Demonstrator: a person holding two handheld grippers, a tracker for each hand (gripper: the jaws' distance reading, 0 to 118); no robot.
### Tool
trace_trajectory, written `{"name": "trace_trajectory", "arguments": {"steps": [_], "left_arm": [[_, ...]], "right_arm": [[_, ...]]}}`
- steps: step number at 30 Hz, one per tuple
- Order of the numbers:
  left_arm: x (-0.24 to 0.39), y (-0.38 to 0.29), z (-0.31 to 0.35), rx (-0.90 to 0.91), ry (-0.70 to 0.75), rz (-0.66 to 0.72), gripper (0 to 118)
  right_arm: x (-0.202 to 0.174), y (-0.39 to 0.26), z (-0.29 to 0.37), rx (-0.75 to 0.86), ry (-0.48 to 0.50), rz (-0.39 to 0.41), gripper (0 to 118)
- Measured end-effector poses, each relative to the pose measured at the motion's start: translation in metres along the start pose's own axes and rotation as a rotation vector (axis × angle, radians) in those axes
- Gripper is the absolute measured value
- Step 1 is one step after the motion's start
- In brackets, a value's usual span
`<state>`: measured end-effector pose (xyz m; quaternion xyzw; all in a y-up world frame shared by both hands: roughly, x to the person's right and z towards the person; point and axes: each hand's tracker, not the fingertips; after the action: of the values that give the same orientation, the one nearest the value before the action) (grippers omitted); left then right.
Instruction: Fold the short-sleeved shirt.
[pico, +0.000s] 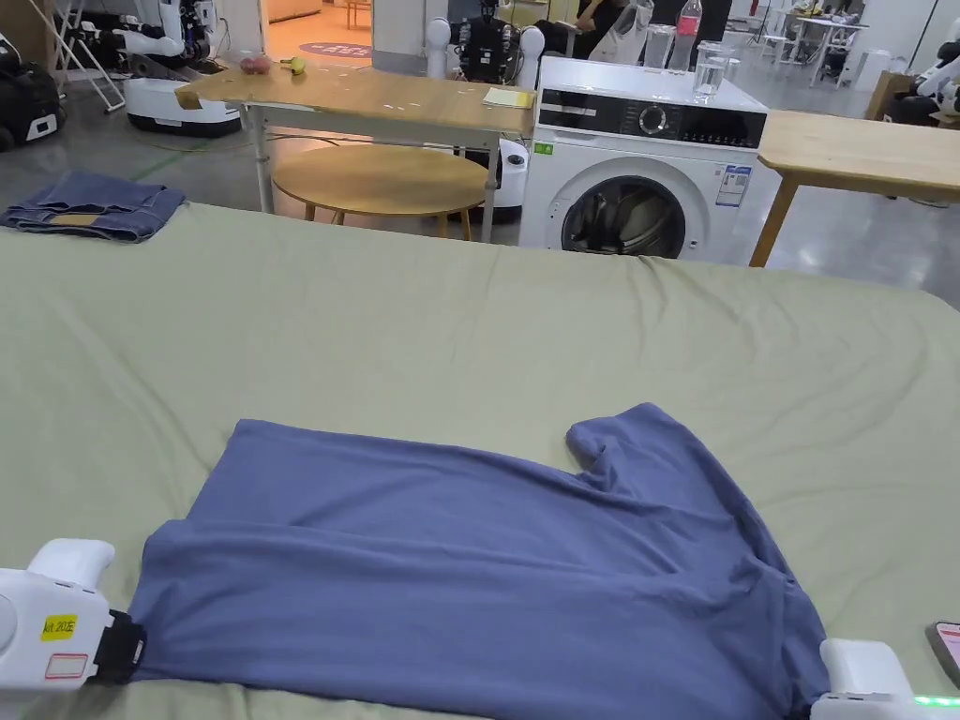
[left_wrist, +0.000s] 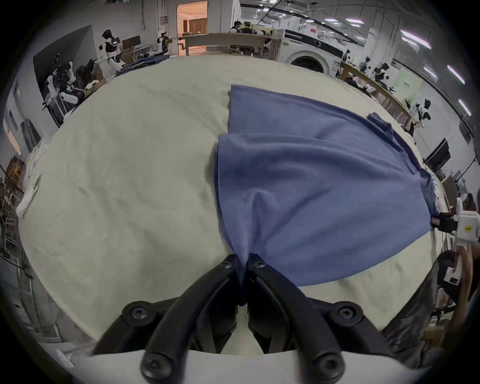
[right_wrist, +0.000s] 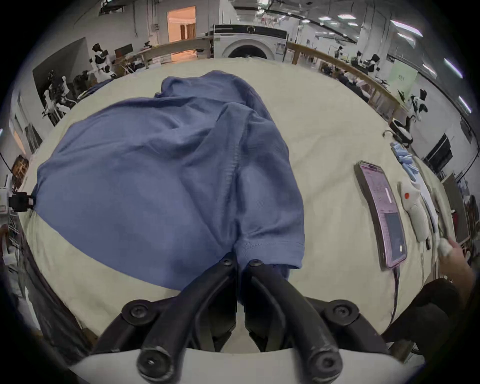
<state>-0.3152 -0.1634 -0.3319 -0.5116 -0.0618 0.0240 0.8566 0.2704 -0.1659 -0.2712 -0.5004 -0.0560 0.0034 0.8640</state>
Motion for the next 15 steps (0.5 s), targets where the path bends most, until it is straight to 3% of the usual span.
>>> {"name": "trace_trajectory", "arguments": {"steps": [2, 3, 5, 7, 8, 11, 15], "left_arm": [[-0.001, 0.002, 0.005, 0.001, -0.012, 0.024, 0], [-0.002, 0.004, 0.008, 0.001, -0.019, 0.038, 0], [0.002, 0.009, 0.019, 0.004, -0.021, 0.053, 12], [0.007, 0.015, 0.031, 0.053, 0.014, 0.028, 16], [0.011, 0.02, 0.038, 0.091, 0.018, 0.012, 27], [0.02, 0.029, 0.051, 0.202, -0.014, 0.011, 36], [0.043, 0.04, 0.064, 0.36, -0.01, -0.025, 36]], "right_arm": [[0.001, 0.002, 0.003, 0.001, 0.003, -0.008, 9], [0.002, 0.004, 0.008, 0.007, 0.002, -0.021, 21], [0.002, 0.009, 0.023, 0.058, -0.03, -0.037, 38], [-0.001, 0.017, 0.041, 0.141, -0.06, -0.043, 42], [-0.002, 0.023, 0.048, 0.172, -0.062, -0.04, 49], [-0.014, 0.039, 0.063, 0.272, -0.038, -0.034, 49], [-0.037, 0.057, 0.073, 0.415, -0.038, -0.05, 49]]}}
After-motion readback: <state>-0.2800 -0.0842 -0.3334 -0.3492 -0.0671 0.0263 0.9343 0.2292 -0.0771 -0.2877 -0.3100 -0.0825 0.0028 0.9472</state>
